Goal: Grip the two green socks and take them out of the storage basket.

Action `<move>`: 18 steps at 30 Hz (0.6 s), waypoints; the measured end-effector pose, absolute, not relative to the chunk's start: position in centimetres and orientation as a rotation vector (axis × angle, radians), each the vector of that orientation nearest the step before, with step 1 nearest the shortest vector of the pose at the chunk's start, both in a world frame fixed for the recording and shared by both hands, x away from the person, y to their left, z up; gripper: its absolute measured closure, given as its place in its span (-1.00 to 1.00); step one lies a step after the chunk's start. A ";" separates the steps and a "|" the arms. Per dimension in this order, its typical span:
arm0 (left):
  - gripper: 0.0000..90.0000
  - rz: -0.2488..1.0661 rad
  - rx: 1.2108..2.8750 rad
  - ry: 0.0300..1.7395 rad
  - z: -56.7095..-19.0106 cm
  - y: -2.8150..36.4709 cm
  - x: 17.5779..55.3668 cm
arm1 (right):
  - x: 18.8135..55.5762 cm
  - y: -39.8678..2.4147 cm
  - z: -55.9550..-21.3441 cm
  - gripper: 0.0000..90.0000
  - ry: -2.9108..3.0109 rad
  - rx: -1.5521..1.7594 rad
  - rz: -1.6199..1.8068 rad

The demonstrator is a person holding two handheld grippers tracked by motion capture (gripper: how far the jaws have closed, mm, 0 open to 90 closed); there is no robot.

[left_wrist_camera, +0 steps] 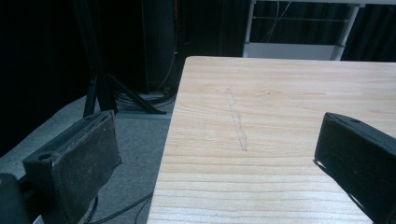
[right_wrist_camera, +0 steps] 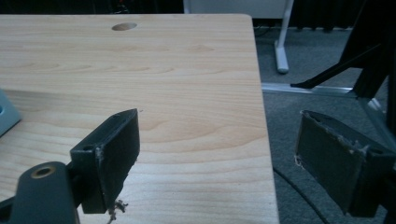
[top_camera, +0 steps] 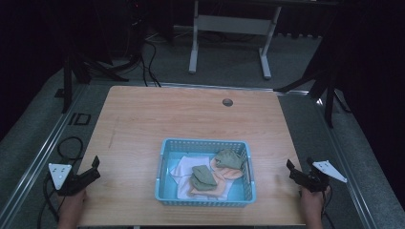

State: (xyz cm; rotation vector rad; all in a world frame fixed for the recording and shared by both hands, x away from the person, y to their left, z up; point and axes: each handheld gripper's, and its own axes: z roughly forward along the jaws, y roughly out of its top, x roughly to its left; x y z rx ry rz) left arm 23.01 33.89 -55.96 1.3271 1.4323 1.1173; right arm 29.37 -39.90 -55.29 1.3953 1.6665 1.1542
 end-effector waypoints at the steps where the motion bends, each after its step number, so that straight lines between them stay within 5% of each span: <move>1: -0.99 1.117 1.326 1.432 -56.0 33.9 23.0 | 29.5 -40.0 -55.3 -0.70 1.674 1.409 1.155; 18: -0.99 1.107 1.326 1.431 -56.0 34.0 23.0 | 30.2 -42.2 -55.3 -0.71 2.122 1.256 1.230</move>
